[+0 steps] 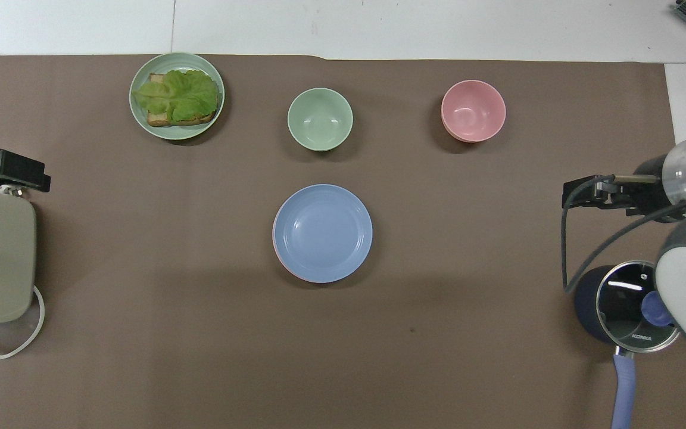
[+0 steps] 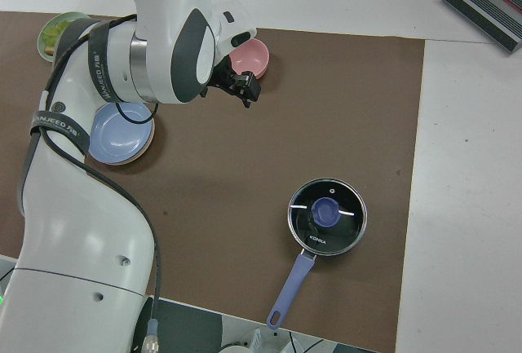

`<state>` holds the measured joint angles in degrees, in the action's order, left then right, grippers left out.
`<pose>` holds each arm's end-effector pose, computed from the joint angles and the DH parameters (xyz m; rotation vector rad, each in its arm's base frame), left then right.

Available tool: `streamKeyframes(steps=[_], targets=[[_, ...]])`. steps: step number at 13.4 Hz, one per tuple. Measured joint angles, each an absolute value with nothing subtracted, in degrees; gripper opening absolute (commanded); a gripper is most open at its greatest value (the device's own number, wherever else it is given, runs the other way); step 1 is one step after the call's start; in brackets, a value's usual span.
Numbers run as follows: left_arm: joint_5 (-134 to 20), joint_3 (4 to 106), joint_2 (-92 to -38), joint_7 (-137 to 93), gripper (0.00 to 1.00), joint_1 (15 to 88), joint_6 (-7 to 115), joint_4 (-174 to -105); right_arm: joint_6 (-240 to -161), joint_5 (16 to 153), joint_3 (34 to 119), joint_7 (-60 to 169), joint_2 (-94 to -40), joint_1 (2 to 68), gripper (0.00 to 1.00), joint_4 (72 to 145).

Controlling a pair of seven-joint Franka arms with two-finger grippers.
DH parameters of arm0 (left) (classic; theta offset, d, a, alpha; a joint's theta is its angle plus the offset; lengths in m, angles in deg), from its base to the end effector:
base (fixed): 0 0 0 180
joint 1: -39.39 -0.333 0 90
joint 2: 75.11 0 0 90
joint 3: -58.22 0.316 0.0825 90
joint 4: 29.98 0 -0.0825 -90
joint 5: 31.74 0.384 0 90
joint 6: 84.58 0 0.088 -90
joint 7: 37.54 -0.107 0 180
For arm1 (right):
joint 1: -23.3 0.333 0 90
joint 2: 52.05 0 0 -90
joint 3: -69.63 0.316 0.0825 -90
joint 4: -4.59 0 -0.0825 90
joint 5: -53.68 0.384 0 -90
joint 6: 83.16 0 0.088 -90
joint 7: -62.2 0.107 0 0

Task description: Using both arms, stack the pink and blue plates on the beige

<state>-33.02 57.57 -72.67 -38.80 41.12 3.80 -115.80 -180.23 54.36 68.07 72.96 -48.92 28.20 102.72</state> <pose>0.5648 -0.0258 0.6325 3.1172 -0.1001 0.0029 0.5457 0.0326 0.5980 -3.1168 0.2040 -0.0534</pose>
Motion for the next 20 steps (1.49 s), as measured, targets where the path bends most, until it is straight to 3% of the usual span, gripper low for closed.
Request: streamKeyframes(steps=[3,8,20], targets=[[-33.02,57.56,-72.67,-38.8,1.0,41.12,3.8,-115.8,-172.87,54.21,68.06,72.96,-49.9,27.71,1.0,95.86],[-33.02,57.56,-72.67,-38.8,1.0,41.12,3.8,-115.8,-170.07,53.27,68.06,72.96,-54.07,27.38,1.0,88.01],[-33.02,57.58,-72.67,-38.8,1.0,41.12,3.8,-115.8,-166.81,52.68,68.08,72.25,-50.72,25.25,1.0,92.93]])
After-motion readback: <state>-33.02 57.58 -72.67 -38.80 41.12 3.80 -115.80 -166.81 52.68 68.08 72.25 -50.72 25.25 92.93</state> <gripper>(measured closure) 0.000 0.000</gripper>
